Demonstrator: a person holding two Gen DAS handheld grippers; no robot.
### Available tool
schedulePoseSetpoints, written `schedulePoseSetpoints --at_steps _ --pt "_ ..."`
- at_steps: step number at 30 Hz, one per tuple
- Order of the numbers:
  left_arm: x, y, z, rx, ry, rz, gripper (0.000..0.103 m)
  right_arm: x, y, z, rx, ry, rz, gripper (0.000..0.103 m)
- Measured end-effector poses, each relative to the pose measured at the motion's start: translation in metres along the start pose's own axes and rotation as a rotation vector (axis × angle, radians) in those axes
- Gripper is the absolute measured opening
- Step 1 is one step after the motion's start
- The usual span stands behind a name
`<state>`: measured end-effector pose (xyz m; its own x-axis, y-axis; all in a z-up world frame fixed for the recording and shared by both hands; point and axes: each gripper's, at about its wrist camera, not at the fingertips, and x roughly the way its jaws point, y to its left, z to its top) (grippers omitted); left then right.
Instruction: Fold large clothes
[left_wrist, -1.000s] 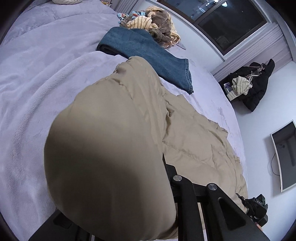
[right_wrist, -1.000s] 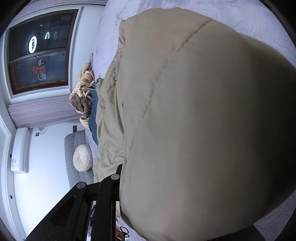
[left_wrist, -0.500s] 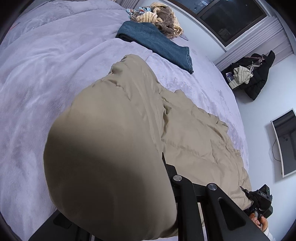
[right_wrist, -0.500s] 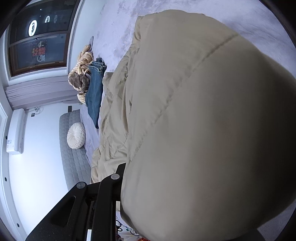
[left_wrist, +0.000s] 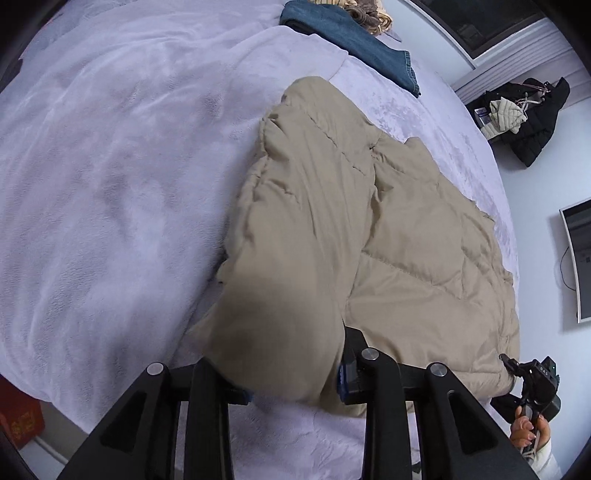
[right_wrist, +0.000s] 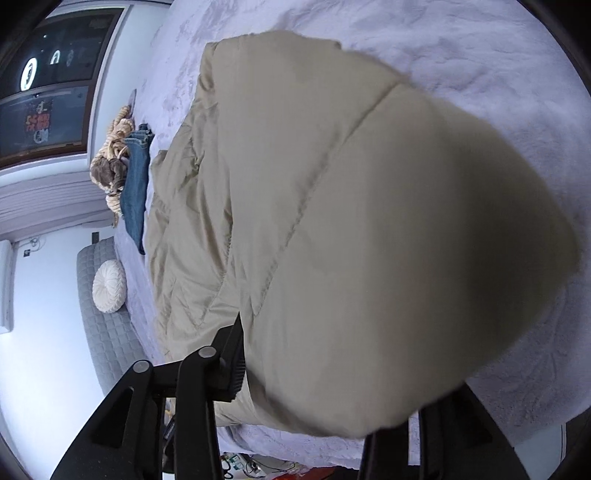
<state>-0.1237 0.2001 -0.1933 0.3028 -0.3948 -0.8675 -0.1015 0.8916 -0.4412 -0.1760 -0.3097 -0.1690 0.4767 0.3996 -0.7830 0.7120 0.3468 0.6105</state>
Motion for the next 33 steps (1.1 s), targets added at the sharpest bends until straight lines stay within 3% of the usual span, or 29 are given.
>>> schedulePoseSetpoints --at_steps 6,10,13,16,21,26,30,33 --pt "-0.030 0.011 -0.010 0.058 -0.046 0.102 0.032 -0.026 -0.009 -0.008 -0.050 -0.099 -0.162 0.048" --pt "-0.032 0.019 -0.010 0.019 -0.056 0.136 0.032 -0.030 -0.013 -0.006 -0.039 -0.155 -0.262 0.048" --pt "-0.043 0.018 -0.012 0.028 -0.116 0.250 0.032 -0.045 -0.043 -0.012 -0.069 -0.164 -0.322 0.048" --pt "-0.055 0.021 -0.008 0.031 -0.146 0.238 0.032 -0.049 -0.052 -0.016 -0.096 -0.163 -0.358 0.048" --pt "-0.022 0.011 0.005 0.112 -0.099 0.298 0.032 -0.040 -0.048 -0.019 -0.174 -0.164 -0.449 0.049" --pt "0.022 0.026 0.002 0.122 0.012 0.352 0.032 -0.038 -0.054 -0.016 -0.190 -0.151 -0.499 0.066" --pt "0.018 0.021 0.001 0.176 0.040 0.376 0.032 -0.049 -0.051 -0.020 -0.178 -0.140 -0.519 0.069" --pt "0.008 0.012 0.000 0.215 0.053 0.369 0.032 -0.064 -0.046 -0.031 -0.180 -0.139 -0.480 0.070"
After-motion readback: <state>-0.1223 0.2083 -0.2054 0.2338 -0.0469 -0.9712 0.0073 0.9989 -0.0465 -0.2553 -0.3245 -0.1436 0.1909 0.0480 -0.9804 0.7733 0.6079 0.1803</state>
